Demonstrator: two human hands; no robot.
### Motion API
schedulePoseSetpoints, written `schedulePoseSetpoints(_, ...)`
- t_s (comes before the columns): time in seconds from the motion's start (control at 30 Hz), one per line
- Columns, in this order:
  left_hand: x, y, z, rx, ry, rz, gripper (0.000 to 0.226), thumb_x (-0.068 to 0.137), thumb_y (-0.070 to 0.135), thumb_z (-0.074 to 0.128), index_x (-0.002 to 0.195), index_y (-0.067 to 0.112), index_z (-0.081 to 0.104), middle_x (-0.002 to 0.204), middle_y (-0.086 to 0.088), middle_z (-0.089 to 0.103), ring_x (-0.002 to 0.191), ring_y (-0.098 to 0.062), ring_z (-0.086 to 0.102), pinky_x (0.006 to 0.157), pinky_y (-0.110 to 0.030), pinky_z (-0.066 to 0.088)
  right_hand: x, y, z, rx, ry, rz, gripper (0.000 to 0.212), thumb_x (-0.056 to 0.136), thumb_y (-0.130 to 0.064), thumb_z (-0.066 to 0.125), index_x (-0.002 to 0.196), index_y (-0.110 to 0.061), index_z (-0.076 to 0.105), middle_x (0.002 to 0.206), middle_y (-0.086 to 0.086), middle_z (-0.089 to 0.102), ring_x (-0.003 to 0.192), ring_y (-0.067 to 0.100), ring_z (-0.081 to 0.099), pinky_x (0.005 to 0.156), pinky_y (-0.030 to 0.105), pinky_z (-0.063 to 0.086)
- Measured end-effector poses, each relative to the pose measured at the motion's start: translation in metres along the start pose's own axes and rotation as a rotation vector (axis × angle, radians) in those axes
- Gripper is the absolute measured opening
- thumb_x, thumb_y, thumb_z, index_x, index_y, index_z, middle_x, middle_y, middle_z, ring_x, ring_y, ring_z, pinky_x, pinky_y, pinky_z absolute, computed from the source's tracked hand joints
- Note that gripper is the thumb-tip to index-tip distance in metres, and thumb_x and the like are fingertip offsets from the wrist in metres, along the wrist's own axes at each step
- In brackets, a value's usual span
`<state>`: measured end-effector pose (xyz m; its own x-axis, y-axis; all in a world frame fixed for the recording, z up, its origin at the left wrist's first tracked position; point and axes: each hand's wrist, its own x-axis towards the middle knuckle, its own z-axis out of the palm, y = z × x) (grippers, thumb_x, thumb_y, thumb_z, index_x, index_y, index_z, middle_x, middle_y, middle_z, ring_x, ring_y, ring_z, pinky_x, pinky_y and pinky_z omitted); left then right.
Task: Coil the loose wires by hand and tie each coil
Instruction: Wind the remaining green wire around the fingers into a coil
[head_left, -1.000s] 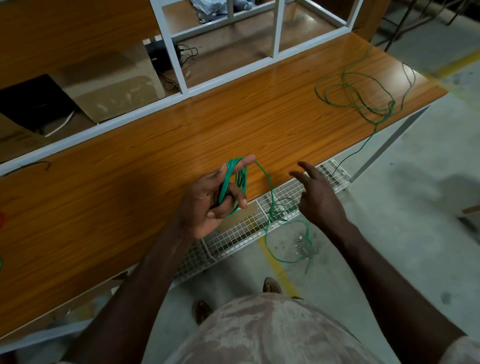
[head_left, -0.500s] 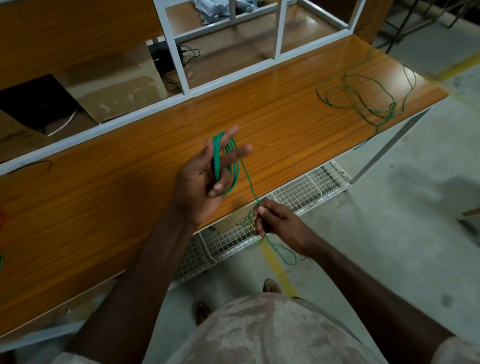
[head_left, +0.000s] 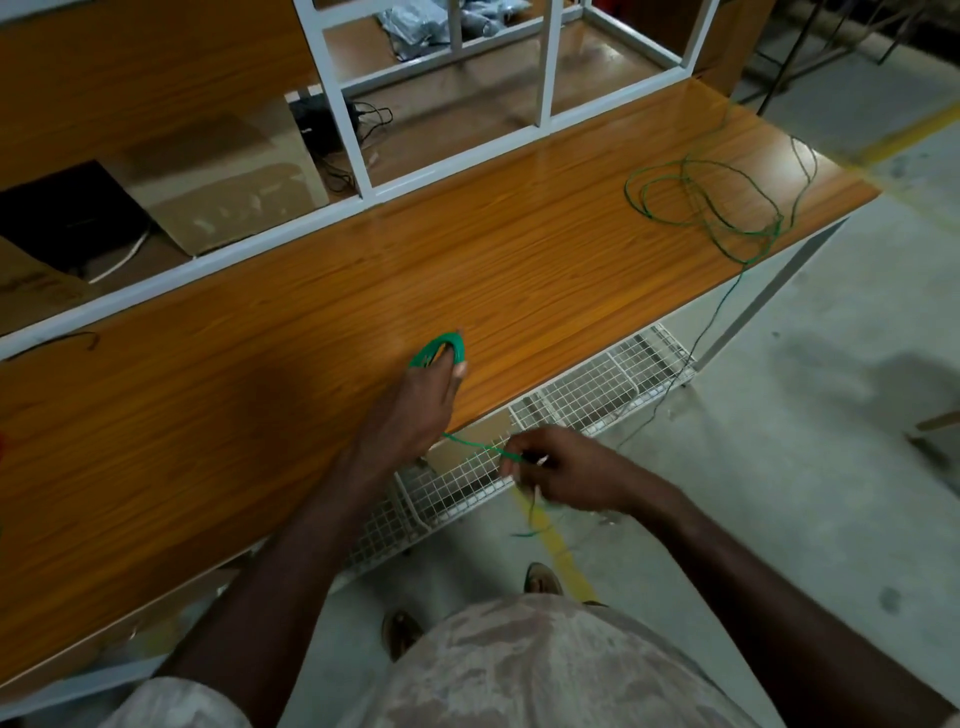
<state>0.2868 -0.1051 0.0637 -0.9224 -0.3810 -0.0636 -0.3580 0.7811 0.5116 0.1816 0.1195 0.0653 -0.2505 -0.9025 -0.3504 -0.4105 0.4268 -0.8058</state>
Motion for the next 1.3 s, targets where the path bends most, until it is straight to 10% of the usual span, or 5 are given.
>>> schedulePoseSetpoints(0.23,-0.03,-0.007,0.031,-0.495,-0.338,-0.098,0.042,0.116,0.042,0.034,0.139,0.018,0.06,0.073,-0.008,0.076,0.052,-0.029,0.059,0.051,-0.041,0.051,0.004,0.01,-0.059,-0.164,0.719,0.067,0.016,0.103,-0.022,0.07,0.116,-0.02,0.08,0.102,-0.008,0.076,0.081,0.01,0.071,0.075,0.032,0.057)
schedulePoseSetpoints(0.7,-0.064,0.054,-0.005,-1.435,-0.682,0.001,0.052,0.116,0.032,0.026,0.157,0.01,0.049,0.059,-0.01,0.061,0.035,-0.014,0.012,0.039,-0.022,0.018,0.028,0.038,-0.081,0.653,0.317,0.153,0.008,0.096,-0.004,0.072,0.1,0.0,0.077,0.057,0.001,0.044,0.049,0.013,0.026,0.047,0.028,0.019)
schedulePoseSetpoints(0.93,-0.044,0.07,-0.036,-1.658,-0.296,0.062,0.054,0.116,0.031,0.022,0.159,0.004,0.042,0.075,-0.01,0.074,0.035,-0.009,0.019,0.045,-0.011,0.04,0.029,0.025,-0.013,0.74,0.242,0.046,0.016,0.097,-0.02,0.077,0.085,-0.017,0.068,0.062,-0.002,0.04,0.056,0.016,0.021,0.056,0.038,0.016)
schedulePoseSetpoints(1.1,-0.025,0.071,-0.049,-1.505,0.0,-0.024,0.053,0.116,0.039,0.027,0.163,0.016,0.034,0.142,-0.004,0.069,0.058,-0.008,0.054,0.05,-0.018,0.042,0.019,0.01,0.023,0.364,0.294,-0.159,0.013,0.106,-0.024,0.067,0.117,-0.02,0.063,0.07,-0.001,0.049,0.062,0.018,0.042,0.059,0.036,0.035)
schedulePoseSetpoints(1.3,0.003,0.048,-0.043,-1.282,0.28,-0.185,0.052,0.118,0.036,0.029,0.164,0.012,0.028,0.139,-0.002,0.071,0.068,-0.022,0.07,0.061,-0.027,0.055,0.007,-0.025,0.039,-0.125,0.199,-0.338,0.043,0.114,-0.026,0.049,0.157,-0.016,0.047,0.064,-0.015,0.047,0.059,-0.003,0.049,0.062,0.032,0.037)
